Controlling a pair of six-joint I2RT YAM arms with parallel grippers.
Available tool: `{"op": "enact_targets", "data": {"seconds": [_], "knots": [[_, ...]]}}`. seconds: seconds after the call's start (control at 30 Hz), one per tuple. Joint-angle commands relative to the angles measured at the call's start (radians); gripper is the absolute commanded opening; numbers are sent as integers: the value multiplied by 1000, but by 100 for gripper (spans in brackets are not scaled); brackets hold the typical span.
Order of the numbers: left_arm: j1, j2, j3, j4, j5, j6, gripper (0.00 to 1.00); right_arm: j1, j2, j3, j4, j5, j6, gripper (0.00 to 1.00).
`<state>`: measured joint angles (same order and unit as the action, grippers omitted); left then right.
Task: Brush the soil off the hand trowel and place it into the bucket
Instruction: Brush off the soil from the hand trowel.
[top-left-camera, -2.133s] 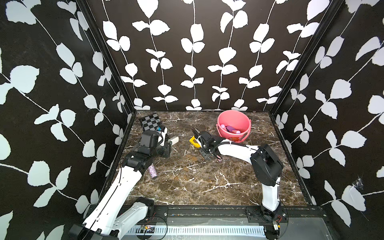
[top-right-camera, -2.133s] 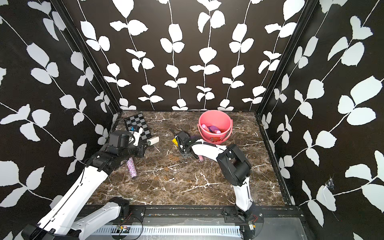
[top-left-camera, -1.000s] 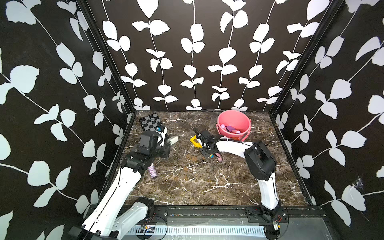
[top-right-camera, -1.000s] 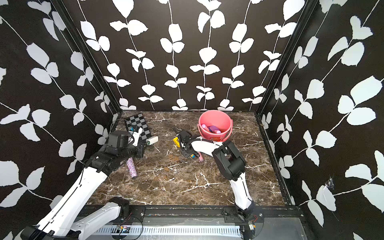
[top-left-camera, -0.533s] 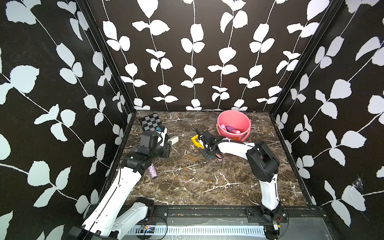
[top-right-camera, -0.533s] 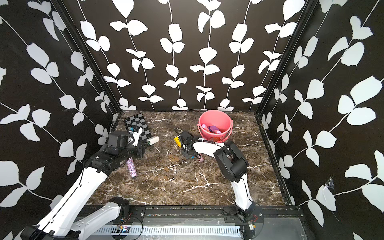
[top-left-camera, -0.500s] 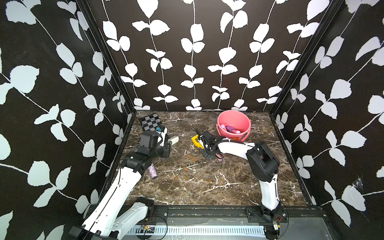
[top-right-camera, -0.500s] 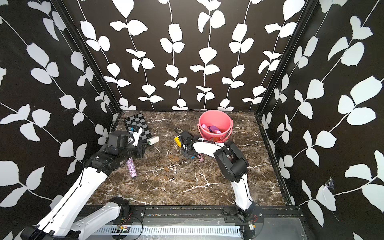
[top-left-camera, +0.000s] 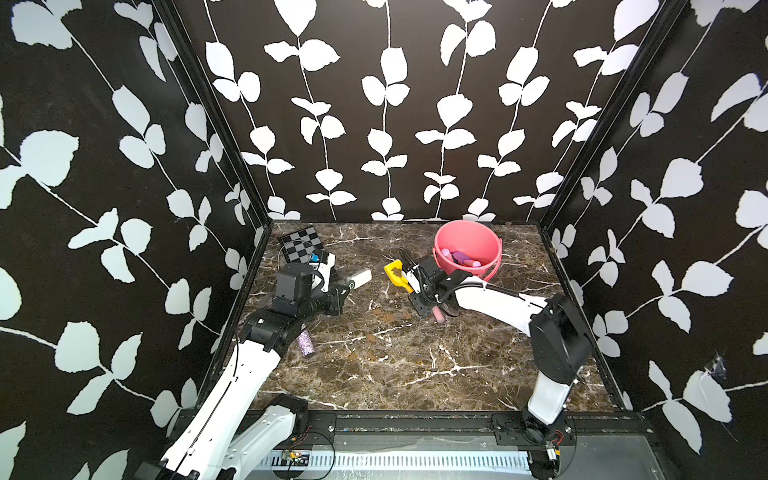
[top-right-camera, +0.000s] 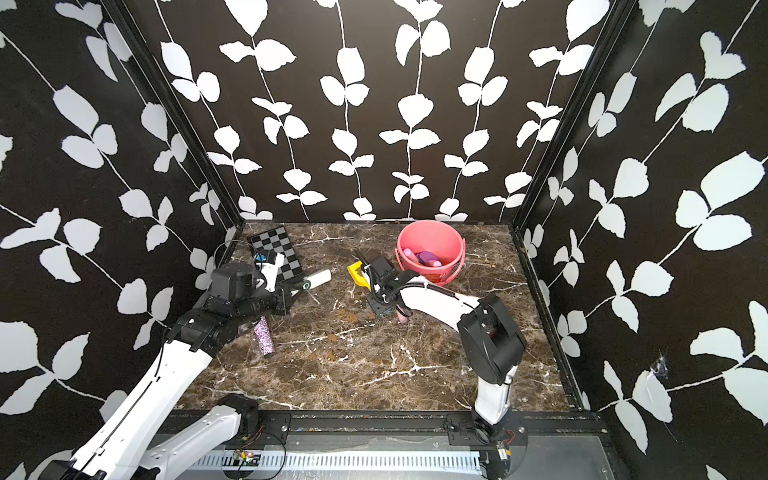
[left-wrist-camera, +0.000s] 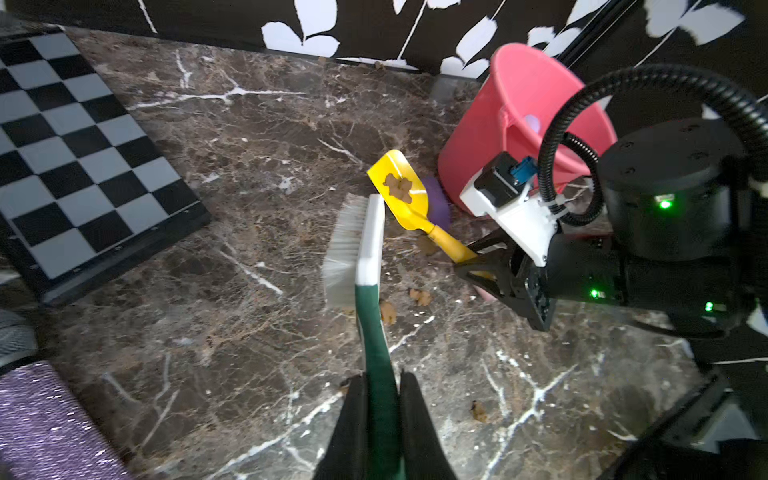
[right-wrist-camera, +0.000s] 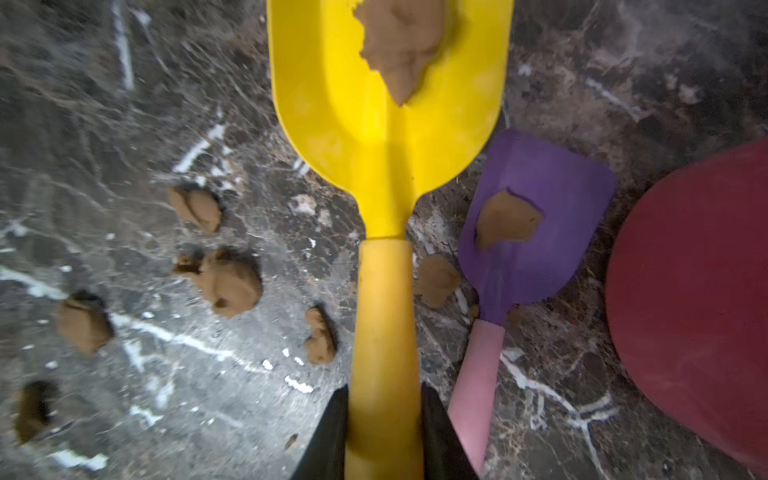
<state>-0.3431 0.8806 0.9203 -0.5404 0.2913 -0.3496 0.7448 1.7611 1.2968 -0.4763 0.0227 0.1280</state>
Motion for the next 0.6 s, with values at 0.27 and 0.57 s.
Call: {"op": "enact_targets", "data": {"seconds": [0.27,0.57], "knots": [[-38,-79,-143,285,197,-398,0,13,-135,-70,7,-130,68,0],[-141,47,-190,417,182,-454,0,34,-148,-64,22,-152,89,0]]}}
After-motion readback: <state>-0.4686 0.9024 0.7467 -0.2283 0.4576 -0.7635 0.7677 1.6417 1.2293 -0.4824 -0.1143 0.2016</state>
